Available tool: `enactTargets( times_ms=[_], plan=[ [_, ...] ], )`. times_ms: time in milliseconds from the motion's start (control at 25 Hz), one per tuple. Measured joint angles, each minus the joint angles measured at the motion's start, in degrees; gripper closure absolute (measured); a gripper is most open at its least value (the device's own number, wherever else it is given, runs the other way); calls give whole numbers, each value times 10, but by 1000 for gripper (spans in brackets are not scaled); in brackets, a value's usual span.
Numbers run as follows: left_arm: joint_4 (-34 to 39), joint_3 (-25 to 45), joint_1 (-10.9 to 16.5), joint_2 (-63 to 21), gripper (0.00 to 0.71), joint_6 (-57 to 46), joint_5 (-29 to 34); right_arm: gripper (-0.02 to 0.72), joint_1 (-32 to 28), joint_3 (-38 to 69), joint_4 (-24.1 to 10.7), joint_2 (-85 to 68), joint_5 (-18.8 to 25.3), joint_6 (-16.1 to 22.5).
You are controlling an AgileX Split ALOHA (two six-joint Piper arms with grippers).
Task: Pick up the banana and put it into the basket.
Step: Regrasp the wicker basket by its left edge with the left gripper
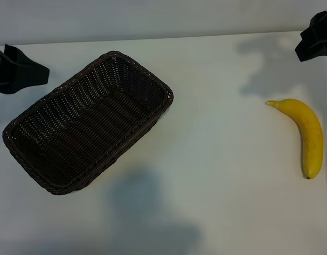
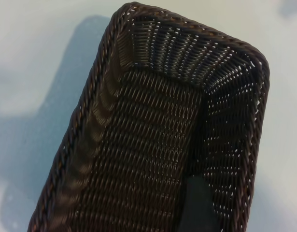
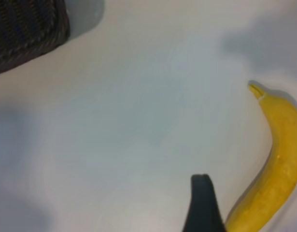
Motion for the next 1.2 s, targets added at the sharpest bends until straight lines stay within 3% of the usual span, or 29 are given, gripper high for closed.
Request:
enactTargets(
  times_ms=[440, 680, 920, 1200],
  plan=[
    [-8, 0, 0, 0, 168, -3, -33, 200, 0, 0, 0, 0, -1, 0],
    [-17, 16, 0, -1, 168, -90, -18, 200, 0, 0, 0, 0, -1, 0],
    [-17, 137, 0, -22, 168, -162, -35, 200, 0, 0, 0, 0, -4, 0],
    [-12, 264, 0, -175, 168, -264, -100, 200, 0, 0, 0, 0, -10, 0]
  ],
)
